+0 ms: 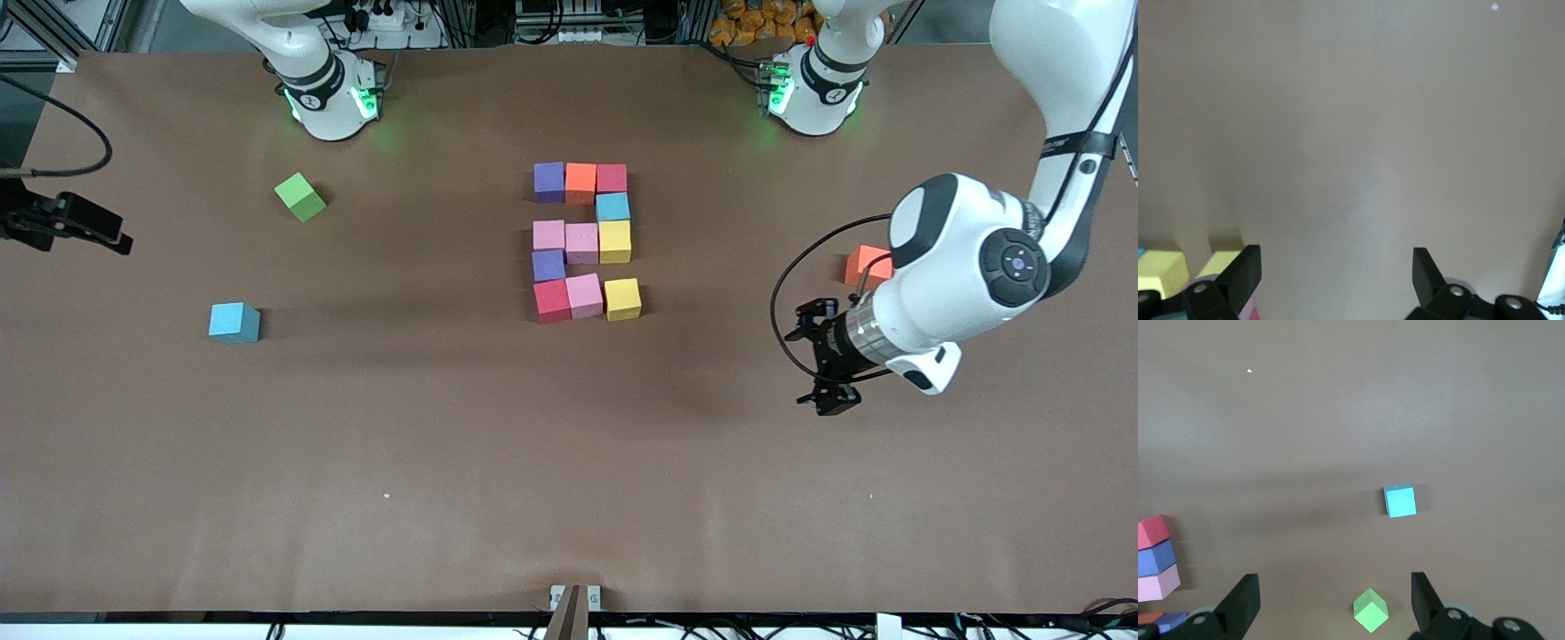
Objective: Form number 2 with 11 blocks
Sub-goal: 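Open the left gripper and withdraw it from the yellow cube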
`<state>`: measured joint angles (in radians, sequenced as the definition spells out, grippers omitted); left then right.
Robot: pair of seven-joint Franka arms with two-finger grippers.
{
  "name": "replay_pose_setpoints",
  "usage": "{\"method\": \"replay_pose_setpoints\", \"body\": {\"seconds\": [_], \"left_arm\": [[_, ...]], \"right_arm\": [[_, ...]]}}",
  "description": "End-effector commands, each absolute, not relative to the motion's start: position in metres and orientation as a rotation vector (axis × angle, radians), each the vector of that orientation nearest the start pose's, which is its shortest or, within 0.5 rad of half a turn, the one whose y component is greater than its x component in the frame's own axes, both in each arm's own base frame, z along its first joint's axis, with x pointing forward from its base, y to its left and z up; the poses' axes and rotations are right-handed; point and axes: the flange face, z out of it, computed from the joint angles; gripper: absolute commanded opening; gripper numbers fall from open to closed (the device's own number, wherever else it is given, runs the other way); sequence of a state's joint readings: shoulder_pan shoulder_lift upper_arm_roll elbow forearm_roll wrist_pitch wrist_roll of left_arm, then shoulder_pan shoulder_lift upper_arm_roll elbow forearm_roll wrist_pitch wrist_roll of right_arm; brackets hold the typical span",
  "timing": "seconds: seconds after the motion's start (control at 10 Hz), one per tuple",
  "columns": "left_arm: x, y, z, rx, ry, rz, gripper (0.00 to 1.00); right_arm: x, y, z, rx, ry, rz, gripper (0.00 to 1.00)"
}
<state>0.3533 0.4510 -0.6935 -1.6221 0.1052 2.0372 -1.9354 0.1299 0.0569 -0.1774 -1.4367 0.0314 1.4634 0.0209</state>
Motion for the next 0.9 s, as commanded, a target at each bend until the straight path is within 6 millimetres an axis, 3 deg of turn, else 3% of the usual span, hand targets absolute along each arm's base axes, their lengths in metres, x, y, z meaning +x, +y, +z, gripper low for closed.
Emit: {"method": "replay_pose_setpoints", "body": {"seconds": [0.0, 0.3, 0.6, 0.8], "left_arm": [[0.64, -0.12, 0.435, 2.218, 2.116, -0.192, 1.0], [0.619, -0.097, 0.454, 2.389, 1.931, -0.218, 1.0], [0.583, -0.088, 0.46, 2.542, 1.762, -0.212, 1.0], [0.556, -0.075, 0.475, 2.668, 1.57, -0.179, 1.0]], "right_arm": [[0.537, -0.022, 0.643, -3.104, 0.081, 0.016, 1.0], [0.538, -0.02, 0.642, -3.115, 0.065, 0.016, 1.0], [0.54, -0.018, 0.64, -3.119, 0.054, 0.024, 1.0], [0.54, -0.019, 0.639, -3.117, 0.058, 0.028, 1.0]]}}
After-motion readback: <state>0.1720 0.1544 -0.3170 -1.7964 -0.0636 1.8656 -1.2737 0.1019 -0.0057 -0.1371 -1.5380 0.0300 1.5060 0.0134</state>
